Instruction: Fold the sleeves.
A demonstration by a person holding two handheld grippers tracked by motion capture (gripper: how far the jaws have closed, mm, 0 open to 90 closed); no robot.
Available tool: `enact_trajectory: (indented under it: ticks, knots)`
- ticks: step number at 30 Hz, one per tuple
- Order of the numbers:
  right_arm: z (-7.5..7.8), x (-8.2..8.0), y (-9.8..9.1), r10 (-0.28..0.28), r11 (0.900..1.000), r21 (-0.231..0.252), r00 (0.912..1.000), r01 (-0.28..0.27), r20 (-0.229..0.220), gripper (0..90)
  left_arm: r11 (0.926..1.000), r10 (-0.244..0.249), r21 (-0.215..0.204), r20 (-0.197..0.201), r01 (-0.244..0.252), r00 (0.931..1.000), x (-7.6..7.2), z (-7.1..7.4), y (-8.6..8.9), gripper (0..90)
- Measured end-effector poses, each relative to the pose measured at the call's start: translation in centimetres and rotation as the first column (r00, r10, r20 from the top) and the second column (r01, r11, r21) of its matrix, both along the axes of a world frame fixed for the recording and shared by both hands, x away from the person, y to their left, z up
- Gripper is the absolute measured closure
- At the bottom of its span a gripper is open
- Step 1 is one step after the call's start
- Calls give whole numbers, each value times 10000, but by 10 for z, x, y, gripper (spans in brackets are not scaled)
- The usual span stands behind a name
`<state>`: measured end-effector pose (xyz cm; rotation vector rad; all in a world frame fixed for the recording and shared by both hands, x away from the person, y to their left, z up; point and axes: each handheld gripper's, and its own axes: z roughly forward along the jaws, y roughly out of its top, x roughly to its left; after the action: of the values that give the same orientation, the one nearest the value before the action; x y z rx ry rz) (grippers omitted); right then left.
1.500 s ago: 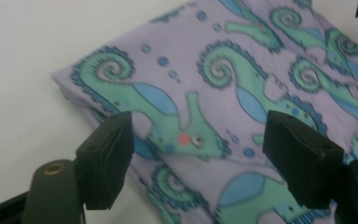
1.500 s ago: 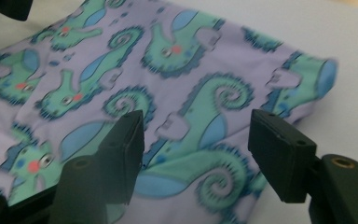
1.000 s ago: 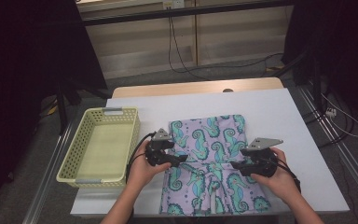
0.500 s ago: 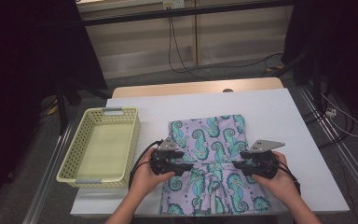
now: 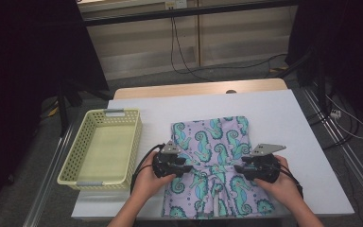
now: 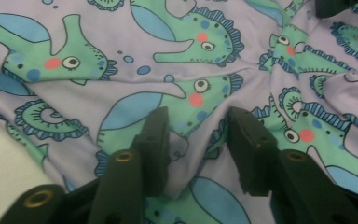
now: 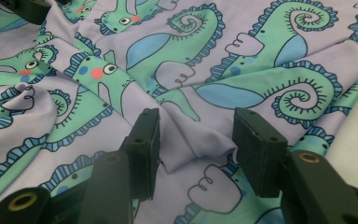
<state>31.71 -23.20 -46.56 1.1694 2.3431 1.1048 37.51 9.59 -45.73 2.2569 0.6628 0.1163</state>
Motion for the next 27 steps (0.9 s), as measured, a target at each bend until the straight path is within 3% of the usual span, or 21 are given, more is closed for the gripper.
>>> enact_trajectory:
  ticks: [8, 15, 18, 20, 24, 27]
  knots:
    - [0, 0, -1, 18, 10000, 56, 10000, -18, -59, 562, 9994, 214, 291, -165, -209, 9996, -1, 2, 2, 779]
    - [1, 0, -1, 87, 10000, 20, 9999, -87, -74, 607, 9991, 188, 383, -218, -180, 9996, -1, 2, 2, 864]
    - [1, 1, -2, 145, 9999, 3, 9999, -145, -79, 623, 9988, 225, 441, -269, -213, 9994, 0, 4, 2, 881]
    - [3, 1, -4, 117, 9996, 238, 9999, -116, -53, 623, 9988, 234, 428, -319, -220, 9992, -1, 5, 2, 885]
    - [12, 2, -13, -22, 9993, 366, 9996, 11, 290, 623, 9993, 321, 228, -364, -313, 9988, -1, 10, 7, 887]
    - [9, 0, -12, 296, 9984, 480, 9995, -302, 144, 620, 9992, 368, 189, -457, -360, 9983, -1, 12, 9, 889]
